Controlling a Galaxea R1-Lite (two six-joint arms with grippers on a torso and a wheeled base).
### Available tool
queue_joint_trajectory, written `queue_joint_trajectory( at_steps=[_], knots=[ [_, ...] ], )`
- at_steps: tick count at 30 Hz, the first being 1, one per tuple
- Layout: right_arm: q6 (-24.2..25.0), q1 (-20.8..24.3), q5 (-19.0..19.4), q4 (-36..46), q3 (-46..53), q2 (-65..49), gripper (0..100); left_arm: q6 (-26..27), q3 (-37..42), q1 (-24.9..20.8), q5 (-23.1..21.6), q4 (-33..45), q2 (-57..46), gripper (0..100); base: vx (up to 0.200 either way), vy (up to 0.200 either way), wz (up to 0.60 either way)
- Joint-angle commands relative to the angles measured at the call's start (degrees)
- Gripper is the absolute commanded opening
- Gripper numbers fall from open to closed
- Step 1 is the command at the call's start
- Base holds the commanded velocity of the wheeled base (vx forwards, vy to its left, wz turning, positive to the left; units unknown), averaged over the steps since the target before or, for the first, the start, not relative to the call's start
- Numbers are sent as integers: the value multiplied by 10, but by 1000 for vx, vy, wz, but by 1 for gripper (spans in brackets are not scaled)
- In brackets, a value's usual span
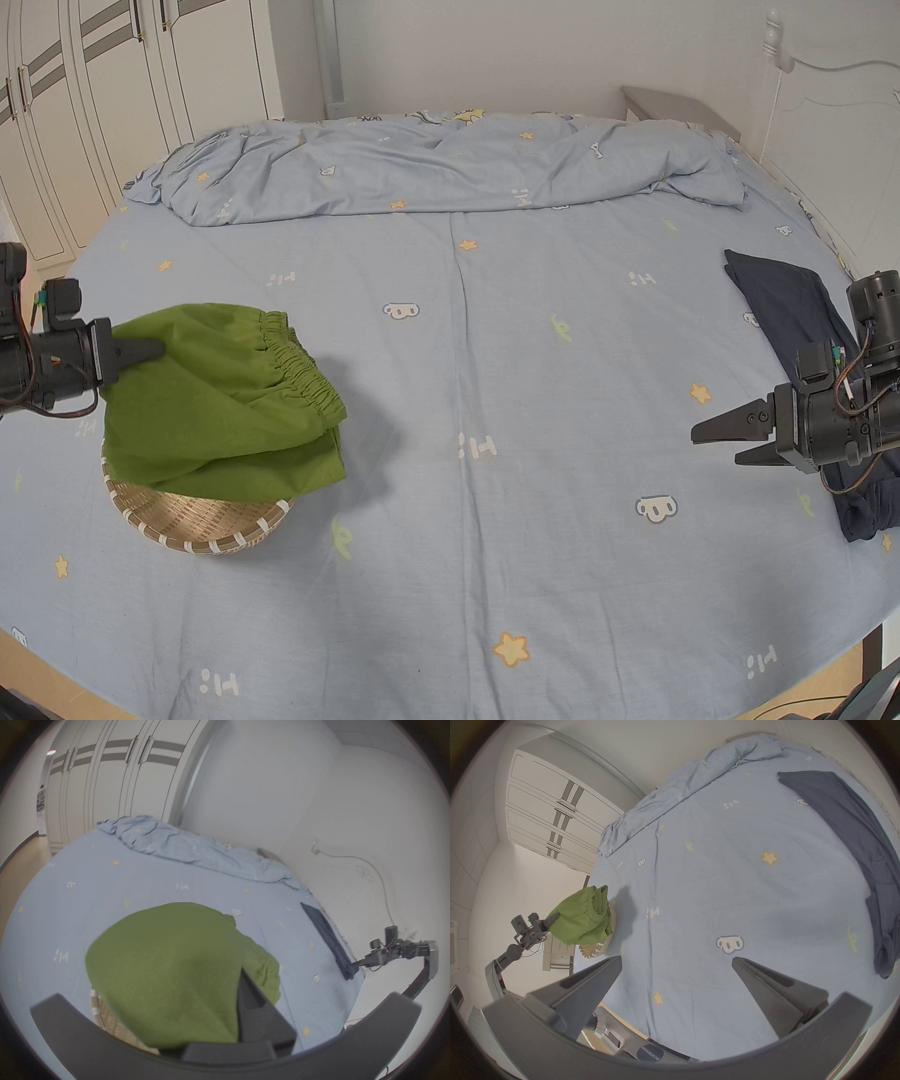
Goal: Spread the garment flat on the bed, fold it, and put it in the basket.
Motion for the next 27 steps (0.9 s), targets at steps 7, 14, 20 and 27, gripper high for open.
queue_joint_trajectory(
  at_steps=[7,14,20,27],
  knots=[
    [2,11,0,1,4,0,100,77,84,49,36,5,90,0,0,0,0],
    [2,12,0,0,5,2,100,89,90,17,108,5,149,0,0,0,0],
    [2,12,-1,0,5,2,100,89,92,1,148,2,166,0,0,0,0],
    [2,10,-1,0,5,2,100,86,92,1,150,2,139,100,0,0,0]
  ],
)
